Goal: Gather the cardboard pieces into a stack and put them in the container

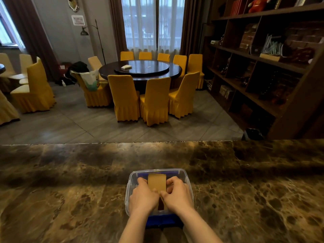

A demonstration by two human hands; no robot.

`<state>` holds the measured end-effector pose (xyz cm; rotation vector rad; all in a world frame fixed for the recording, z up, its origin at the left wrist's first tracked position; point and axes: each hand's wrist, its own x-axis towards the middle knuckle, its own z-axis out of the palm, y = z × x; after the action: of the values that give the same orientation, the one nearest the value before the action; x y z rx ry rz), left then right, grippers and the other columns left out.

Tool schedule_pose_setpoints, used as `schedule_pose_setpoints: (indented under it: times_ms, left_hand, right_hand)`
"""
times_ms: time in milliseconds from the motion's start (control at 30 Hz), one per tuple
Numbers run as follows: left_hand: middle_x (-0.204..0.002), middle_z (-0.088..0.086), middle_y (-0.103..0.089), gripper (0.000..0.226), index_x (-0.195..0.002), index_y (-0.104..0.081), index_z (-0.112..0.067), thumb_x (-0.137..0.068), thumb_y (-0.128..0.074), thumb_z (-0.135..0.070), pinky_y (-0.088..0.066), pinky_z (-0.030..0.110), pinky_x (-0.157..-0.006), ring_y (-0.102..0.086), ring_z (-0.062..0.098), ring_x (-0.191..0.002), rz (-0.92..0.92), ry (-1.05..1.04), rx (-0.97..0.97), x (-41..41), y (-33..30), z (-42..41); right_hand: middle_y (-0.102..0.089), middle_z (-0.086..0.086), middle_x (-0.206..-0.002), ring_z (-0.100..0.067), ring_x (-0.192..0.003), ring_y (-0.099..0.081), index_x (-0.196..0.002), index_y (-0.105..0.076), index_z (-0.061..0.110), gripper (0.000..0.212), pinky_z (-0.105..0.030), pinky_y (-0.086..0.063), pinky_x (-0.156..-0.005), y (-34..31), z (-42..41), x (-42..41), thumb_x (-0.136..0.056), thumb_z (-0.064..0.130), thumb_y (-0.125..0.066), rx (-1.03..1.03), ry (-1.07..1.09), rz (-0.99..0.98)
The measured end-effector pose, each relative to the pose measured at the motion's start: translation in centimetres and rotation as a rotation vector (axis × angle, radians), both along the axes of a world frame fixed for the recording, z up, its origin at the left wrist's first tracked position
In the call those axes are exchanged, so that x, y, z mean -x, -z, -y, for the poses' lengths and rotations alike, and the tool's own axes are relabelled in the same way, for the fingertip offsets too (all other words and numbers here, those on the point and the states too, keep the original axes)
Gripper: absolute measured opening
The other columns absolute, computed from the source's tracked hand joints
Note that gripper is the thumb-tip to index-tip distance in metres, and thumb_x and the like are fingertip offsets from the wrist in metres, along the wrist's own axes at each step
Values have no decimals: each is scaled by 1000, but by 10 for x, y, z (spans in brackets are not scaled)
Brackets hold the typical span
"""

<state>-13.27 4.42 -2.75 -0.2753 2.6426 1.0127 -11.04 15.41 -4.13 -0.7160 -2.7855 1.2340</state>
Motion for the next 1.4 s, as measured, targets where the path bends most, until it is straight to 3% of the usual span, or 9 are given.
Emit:
schedule_pose_setpoints:
  times_ms: [200, 333, 500, 600, 800, 967, 1167, 1400]
  left_hand:
    - [-122, 9, -68, 43, -124, -49, -20, -88, -62, -39, -55, 43, -92, -66, 31, -112, 18, 31, 124, 2, 0, -6]
    - [-132, 9, -61, 46, -131, -53, -17, -91, -59, -39, -54, 42, -96, -64, 32, -117, 9, 49, 225, 2, 3, -10]
    - [-132, 11, -63, 61, -148, -29, -26, -94, -58, -35, -52, 46, -95, -63, 35, -120, -92, 114, 280, -2, 2, -13]
    - [-135, 10, -59, 60, -152, -26, -34, -98, -50, -32, -52, 46, -95, -62, 34, -120, -177, 232, 322, -3, 1, -12]
    - [-135, 4, -64, 51, -144, -46, -35, -94, -56, -36, -53, 45, -102, -64, 29, -121, -144, 282, 273, -1, 0, -8]
    - [-133, 2, -67, 46, -141, -51, -35, -95, -56, -31, -53, 43, -101, -66, 26, -120, -130, 289, 283, 2, 2, -6]
    - [-133, 2, -67, 62, -146, -37, -42, -88, -59, -42, -51, 47, -105, -64, 29, -122, -56, 300, 200, 0, -1, 1]
    - [-139, 9, -64, 64, -153, -26, -33, -94, -50, -39, -46, 45, -107, -61, 33, -126, -50, 297, 211, -7, -3, 2]
  right_hand:
    - [-63, 3, -126, -16, -119, -60, -123, -67, 24, 35, -29, -53, -98, 4, 2, 2, -89, 30, -75, -141, -25, 11]
    - [-66, 2, -124, -18, -117, -62, -124, -65, 25, 41, -32, -57, -96, 4, 7, 2, -86, 25, -78, -194, 4, 13]
    - [-64, 4, -126, -15, -118, -63, -125, -63, 28, 41, -28, -56, -94, 3, 6, 1, -87, 25, -77, -260, 10, -24]
    - [-62, 3, -131, -16, -121, -62, -127, -66, 27, 36, -30, -56, -98, 5, 7, 1, -92, 26, -71, -289, -6, -19]
    - [-59, -2, -136, -20, -126, -58, -129, -67, 22, 35, -34, -54, -106, 5, 8, 4, -94, 22, -69, -310, -71, 37]
    - [-58, -4, -138, -25, -127, -51, -127, -69, 19, 33, -39, -43, -112, -8, 6, -5, -101, 26, -51, -524, -265, 3]
    - [-58, -5, -133, -27, -124, -48, -122, -71, 15, 39, -45, -44, -104, -17, 1, -15, -101, 32, -43, -594, -438, 96]
    - [-60, -5, -130, -28, -124, -50, -121, -70, 18, 39, -46, -42, -106, -26, -3, -21, -101, 35, -43, -553, -498, 128]
